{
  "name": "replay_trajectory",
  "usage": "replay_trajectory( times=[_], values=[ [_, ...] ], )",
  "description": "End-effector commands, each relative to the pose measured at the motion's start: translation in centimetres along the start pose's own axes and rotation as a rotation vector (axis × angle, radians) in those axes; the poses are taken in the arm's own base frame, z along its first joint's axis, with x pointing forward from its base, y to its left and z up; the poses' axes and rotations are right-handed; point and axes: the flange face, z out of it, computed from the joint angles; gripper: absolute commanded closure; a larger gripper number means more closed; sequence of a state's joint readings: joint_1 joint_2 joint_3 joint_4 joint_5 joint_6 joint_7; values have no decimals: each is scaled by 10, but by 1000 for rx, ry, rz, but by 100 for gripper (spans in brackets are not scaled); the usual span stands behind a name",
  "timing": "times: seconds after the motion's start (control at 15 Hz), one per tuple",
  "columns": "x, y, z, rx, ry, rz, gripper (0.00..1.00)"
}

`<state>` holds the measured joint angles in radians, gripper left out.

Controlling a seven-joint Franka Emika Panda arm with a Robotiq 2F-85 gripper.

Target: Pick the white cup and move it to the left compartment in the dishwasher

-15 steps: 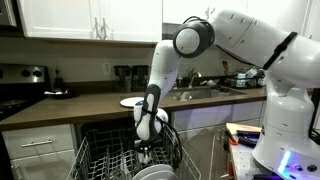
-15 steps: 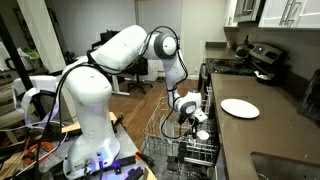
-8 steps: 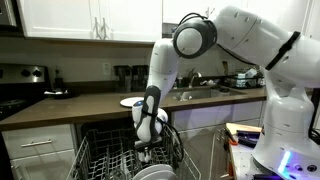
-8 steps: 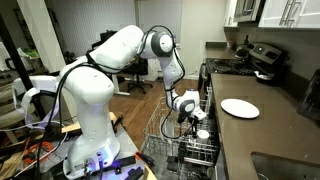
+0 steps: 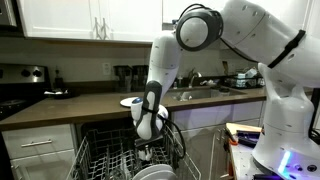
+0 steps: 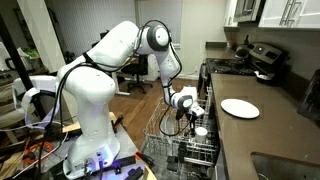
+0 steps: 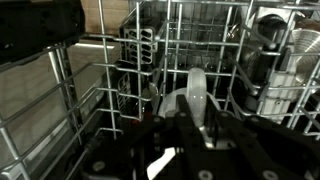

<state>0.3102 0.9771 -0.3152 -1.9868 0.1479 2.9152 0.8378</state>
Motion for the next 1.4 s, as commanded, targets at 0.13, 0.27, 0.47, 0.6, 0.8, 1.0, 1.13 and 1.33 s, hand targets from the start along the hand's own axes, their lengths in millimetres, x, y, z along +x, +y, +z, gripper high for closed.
replay_trajectory(
  times=[0.13, 0.27, 0.47, 0.6, 0.8, 1.0, 1.13, 1.33],
  values=[
    [-3, 12, -41, -14, -32, 16, 91],
    [-3, 13, -52, -18, -28, 21, 91],
    [0, 13, -67, -23, -22, 16, 91],
    [1, 13, -76, -29, -16, 12, 91],
    [1, 13, -86, -35, -8, 4, 91],
    [1, 13, -93, -35, 4, -2, 91],
    [1, 12, -96, -31, 9, -7, 91],
    [5, 7, -100, -23, 19, -8, 91]
  ],
)
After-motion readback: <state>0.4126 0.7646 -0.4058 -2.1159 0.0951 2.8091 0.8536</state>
